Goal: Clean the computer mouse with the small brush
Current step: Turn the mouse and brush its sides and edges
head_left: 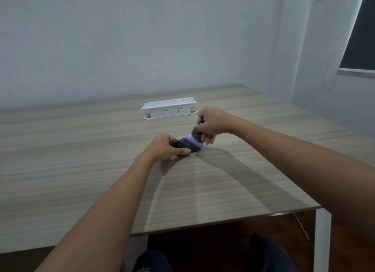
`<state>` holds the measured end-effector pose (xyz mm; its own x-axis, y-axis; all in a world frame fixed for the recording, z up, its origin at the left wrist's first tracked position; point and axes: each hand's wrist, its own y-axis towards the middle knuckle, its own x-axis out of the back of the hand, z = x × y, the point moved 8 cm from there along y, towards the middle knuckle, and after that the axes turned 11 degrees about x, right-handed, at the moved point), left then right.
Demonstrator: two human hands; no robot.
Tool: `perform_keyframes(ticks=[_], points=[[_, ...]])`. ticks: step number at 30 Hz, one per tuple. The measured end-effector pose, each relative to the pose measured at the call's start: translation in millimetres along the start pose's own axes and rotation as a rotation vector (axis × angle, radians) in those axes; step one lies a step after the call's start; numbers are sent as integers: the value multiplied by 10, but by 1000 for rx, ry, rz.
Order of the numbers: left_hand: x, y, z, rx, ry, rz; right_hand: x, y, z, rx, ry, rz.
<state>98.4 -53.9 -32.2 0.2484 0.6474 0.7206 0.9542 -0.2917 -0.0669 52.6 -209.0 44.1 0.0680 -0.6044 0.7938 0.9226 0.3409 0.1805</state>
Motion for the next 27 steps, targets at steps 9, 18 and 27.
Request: perform_keyframes(ticks=[9, 18, 27], points=[[-4, -29, -8, -6, -20, 6, 65, 21, 0, 22, -170, -23], [14, -28, -13, -13, -28, -3, -154, 52, 303, 148, -178, 49], [6, -37, -22, -8, -26, -14, 13, 56, 92, 100, -404, -24]])
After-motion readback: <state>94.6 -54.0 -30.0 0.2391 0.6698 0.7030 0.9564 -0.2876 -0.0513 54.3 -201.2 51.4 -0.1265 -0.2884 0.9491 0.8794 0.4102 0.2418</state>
